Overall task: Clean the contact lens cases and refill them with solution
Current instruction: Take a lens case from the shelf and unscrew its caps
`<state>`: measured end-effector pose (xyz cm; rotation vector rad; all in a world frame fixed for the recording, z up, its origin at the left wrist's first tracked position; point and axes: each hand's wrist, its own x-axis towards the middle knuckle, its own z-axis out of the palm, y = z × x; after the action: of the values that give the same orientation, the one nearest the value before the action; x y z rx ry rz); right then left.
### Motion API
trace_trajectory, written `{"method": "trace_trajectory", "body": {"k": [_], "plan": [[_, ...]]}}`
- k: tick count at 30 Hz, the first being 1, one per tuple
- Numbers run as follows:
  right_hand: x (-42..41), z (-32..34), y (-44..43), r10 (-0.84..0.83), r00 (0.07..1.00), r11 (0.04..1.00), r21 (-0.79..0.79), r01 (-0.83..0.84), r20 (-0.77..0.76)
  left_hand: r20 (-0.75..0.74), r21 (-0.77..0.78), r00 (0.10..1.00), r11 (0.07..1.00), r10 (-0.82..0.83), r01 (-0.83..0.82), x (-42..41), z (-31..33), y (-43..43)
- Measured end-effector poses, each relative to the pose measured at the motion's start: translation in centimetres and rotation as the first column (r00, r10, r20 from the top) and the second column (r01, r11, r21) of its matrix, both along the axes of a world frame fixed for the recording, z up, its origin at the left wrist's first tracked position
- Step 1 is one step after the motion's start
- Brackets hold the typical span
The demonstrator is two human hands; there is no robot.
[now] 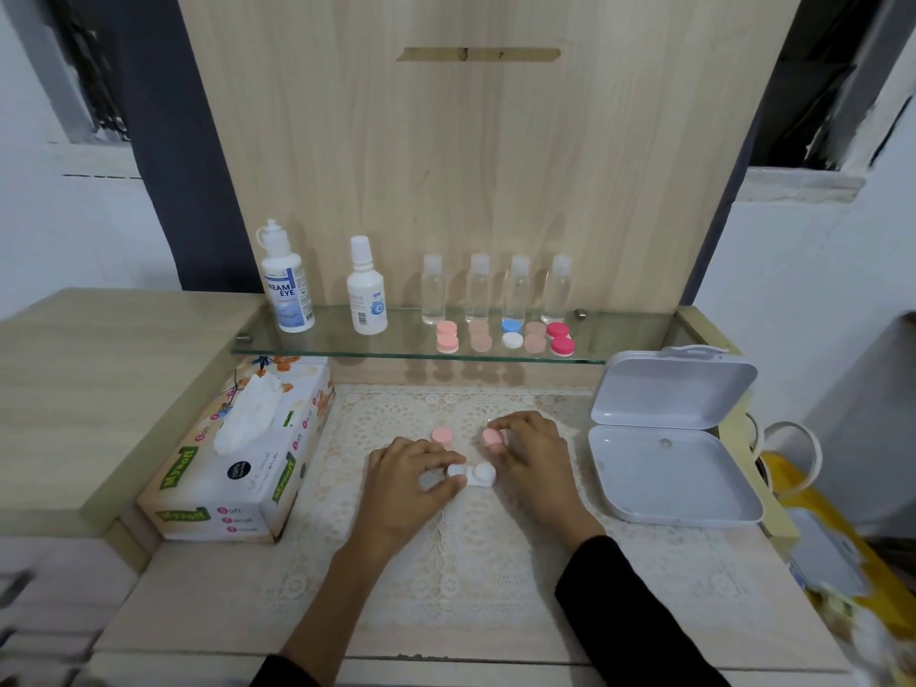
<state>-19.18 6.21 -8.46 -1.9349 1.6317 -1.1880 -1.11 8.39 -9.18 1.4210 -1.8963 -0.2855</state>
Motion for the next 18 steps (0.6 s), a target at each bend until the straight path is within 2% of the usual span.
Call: {"method": "trace_trajectory", "body": {"k": [3, 9, 11, 14, 15, 16, 18], "plan": [[-0.1, 0.3, -1.3, 0.010, 0.984, 0.999, 0.046, -0.002, -0.177, 0.004, 0.002, 1.000, 1.000, 0.000, 0.000, 0.0, -0.1, 0.0], [0.1, 0.3, -1.2, 0.002, 0.966, 0.997, 0.069, 0.017, -0.260, 0.004, 0.016, 1.000, 1.000, 0.005, -0.005, 0.0, 0.1, 0.1], [-0.2, 0.0, -1.0, 0.025, 0.992, 0.998, 0.053, -0.018, -0.126, 0.006, 0.020, 1.000, 1.000, 0.006, -0.006, 0.0, 0.1, 0.1], [-0.2, -0.4, 0.2, 0.082, 0.960, 0.992, 0.072, -0.105, 0.266, 0.025, 0.009, 1.000, 1.000, 0.008, -0.008, 0.0, 0.1, 0.1], [-0.3, -0.7, 0.7, 0.090, 0.946, 0.989, 0.086, -0.123, 0.312, 0.031, 0.012, 0.999, 1.000, 0.010, -0.010, 0.0, 0.2, 0.1], [-0.4, -0.8, 1.1, 0.100, 0.950, 0.986, 0.102, -0.135, 0.296, 0.037, 0.013, 0.999, 1.000, 0.012, -0.012, -0.1, 0.2, 0.1], [-0.8, -1.0, 1.5, 0.127, 0.973, 0.978, 0.138, -0.155, 0.191, 0.049, 0.012, 0.999, 1.000, 0.016, -0.016, -0.1, 0.2, 0.1]]}}
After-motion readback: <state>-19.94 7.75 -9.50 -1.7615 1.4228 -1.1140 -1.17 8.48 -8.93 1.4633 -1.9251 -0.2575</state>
